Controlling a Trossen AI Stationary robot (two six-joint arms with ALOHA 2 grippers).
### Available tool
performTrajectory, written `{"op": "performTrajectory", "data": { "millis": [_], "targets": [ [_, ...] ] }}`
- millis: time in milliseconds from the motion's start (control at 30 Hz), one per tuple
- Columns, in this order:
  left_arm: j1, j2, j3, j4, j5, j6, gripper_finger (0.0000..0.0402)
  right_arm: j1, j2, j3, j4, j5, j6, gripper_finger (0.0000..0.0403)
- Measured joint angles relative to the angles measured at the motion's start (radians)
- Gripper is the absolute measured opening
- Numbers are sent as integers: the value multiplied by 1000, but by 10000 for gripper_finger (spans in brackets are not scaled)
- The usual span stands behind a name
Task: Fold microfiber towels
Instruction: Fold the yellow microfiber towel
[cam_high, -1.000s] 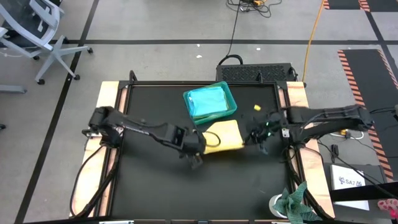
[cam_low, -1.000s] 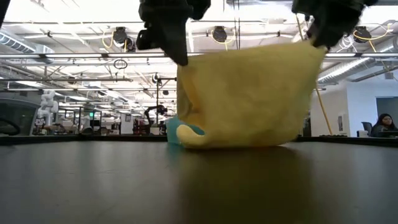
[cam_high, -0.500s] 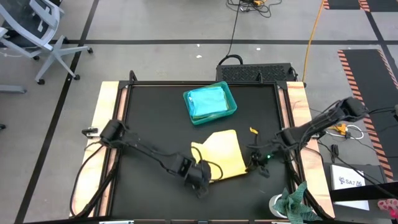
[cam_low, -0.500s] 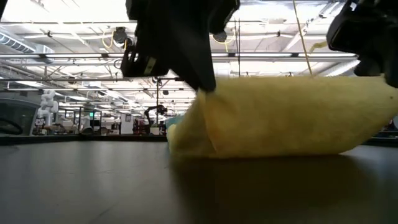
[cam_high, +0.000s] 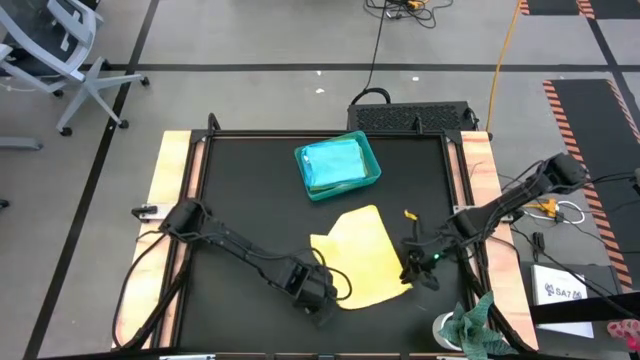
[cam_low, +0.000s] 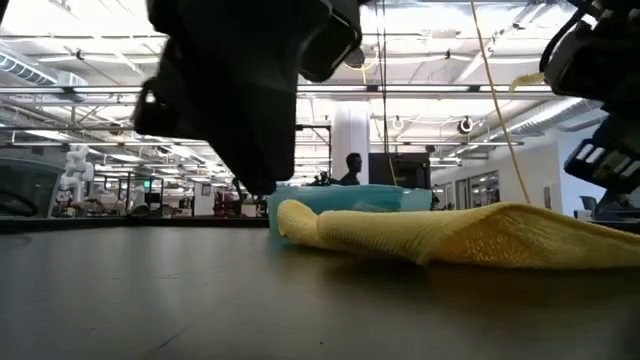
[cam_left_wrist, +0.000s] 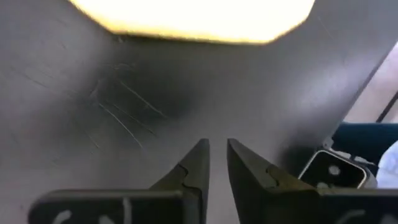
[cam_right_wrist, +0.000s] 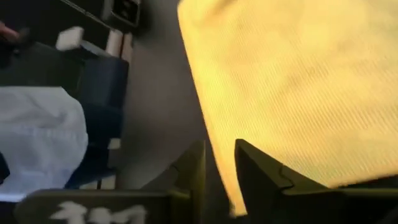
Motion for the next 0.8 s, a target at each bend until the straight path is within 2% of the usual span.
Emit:
{"op": "performTrajectory", "data": {
  "millis": [67,200,300,400,567,800],
  "targets": [
    [-6,0,0,0,-43,-18,57,0,-11,-1,40,0,18,94],
    [-10,-16,2,-1,-204,-20,57,-3,-41,0,150,-16,8,113],
    [1,-21,1,-16,-317,-41,58,-29,-48,1,157,69,-50,112],
    [25,-23,1,-8,-386,-59,58,-81,-47,1,152,169,-77,88],
    [75,-23,1,-8,-455,-63,58,-156,-47,5,167,270,-100,12],
    [140,-38,1,-25,-526,-48,58,-214,-13,58,163,395,-175,1]
  ]
}}
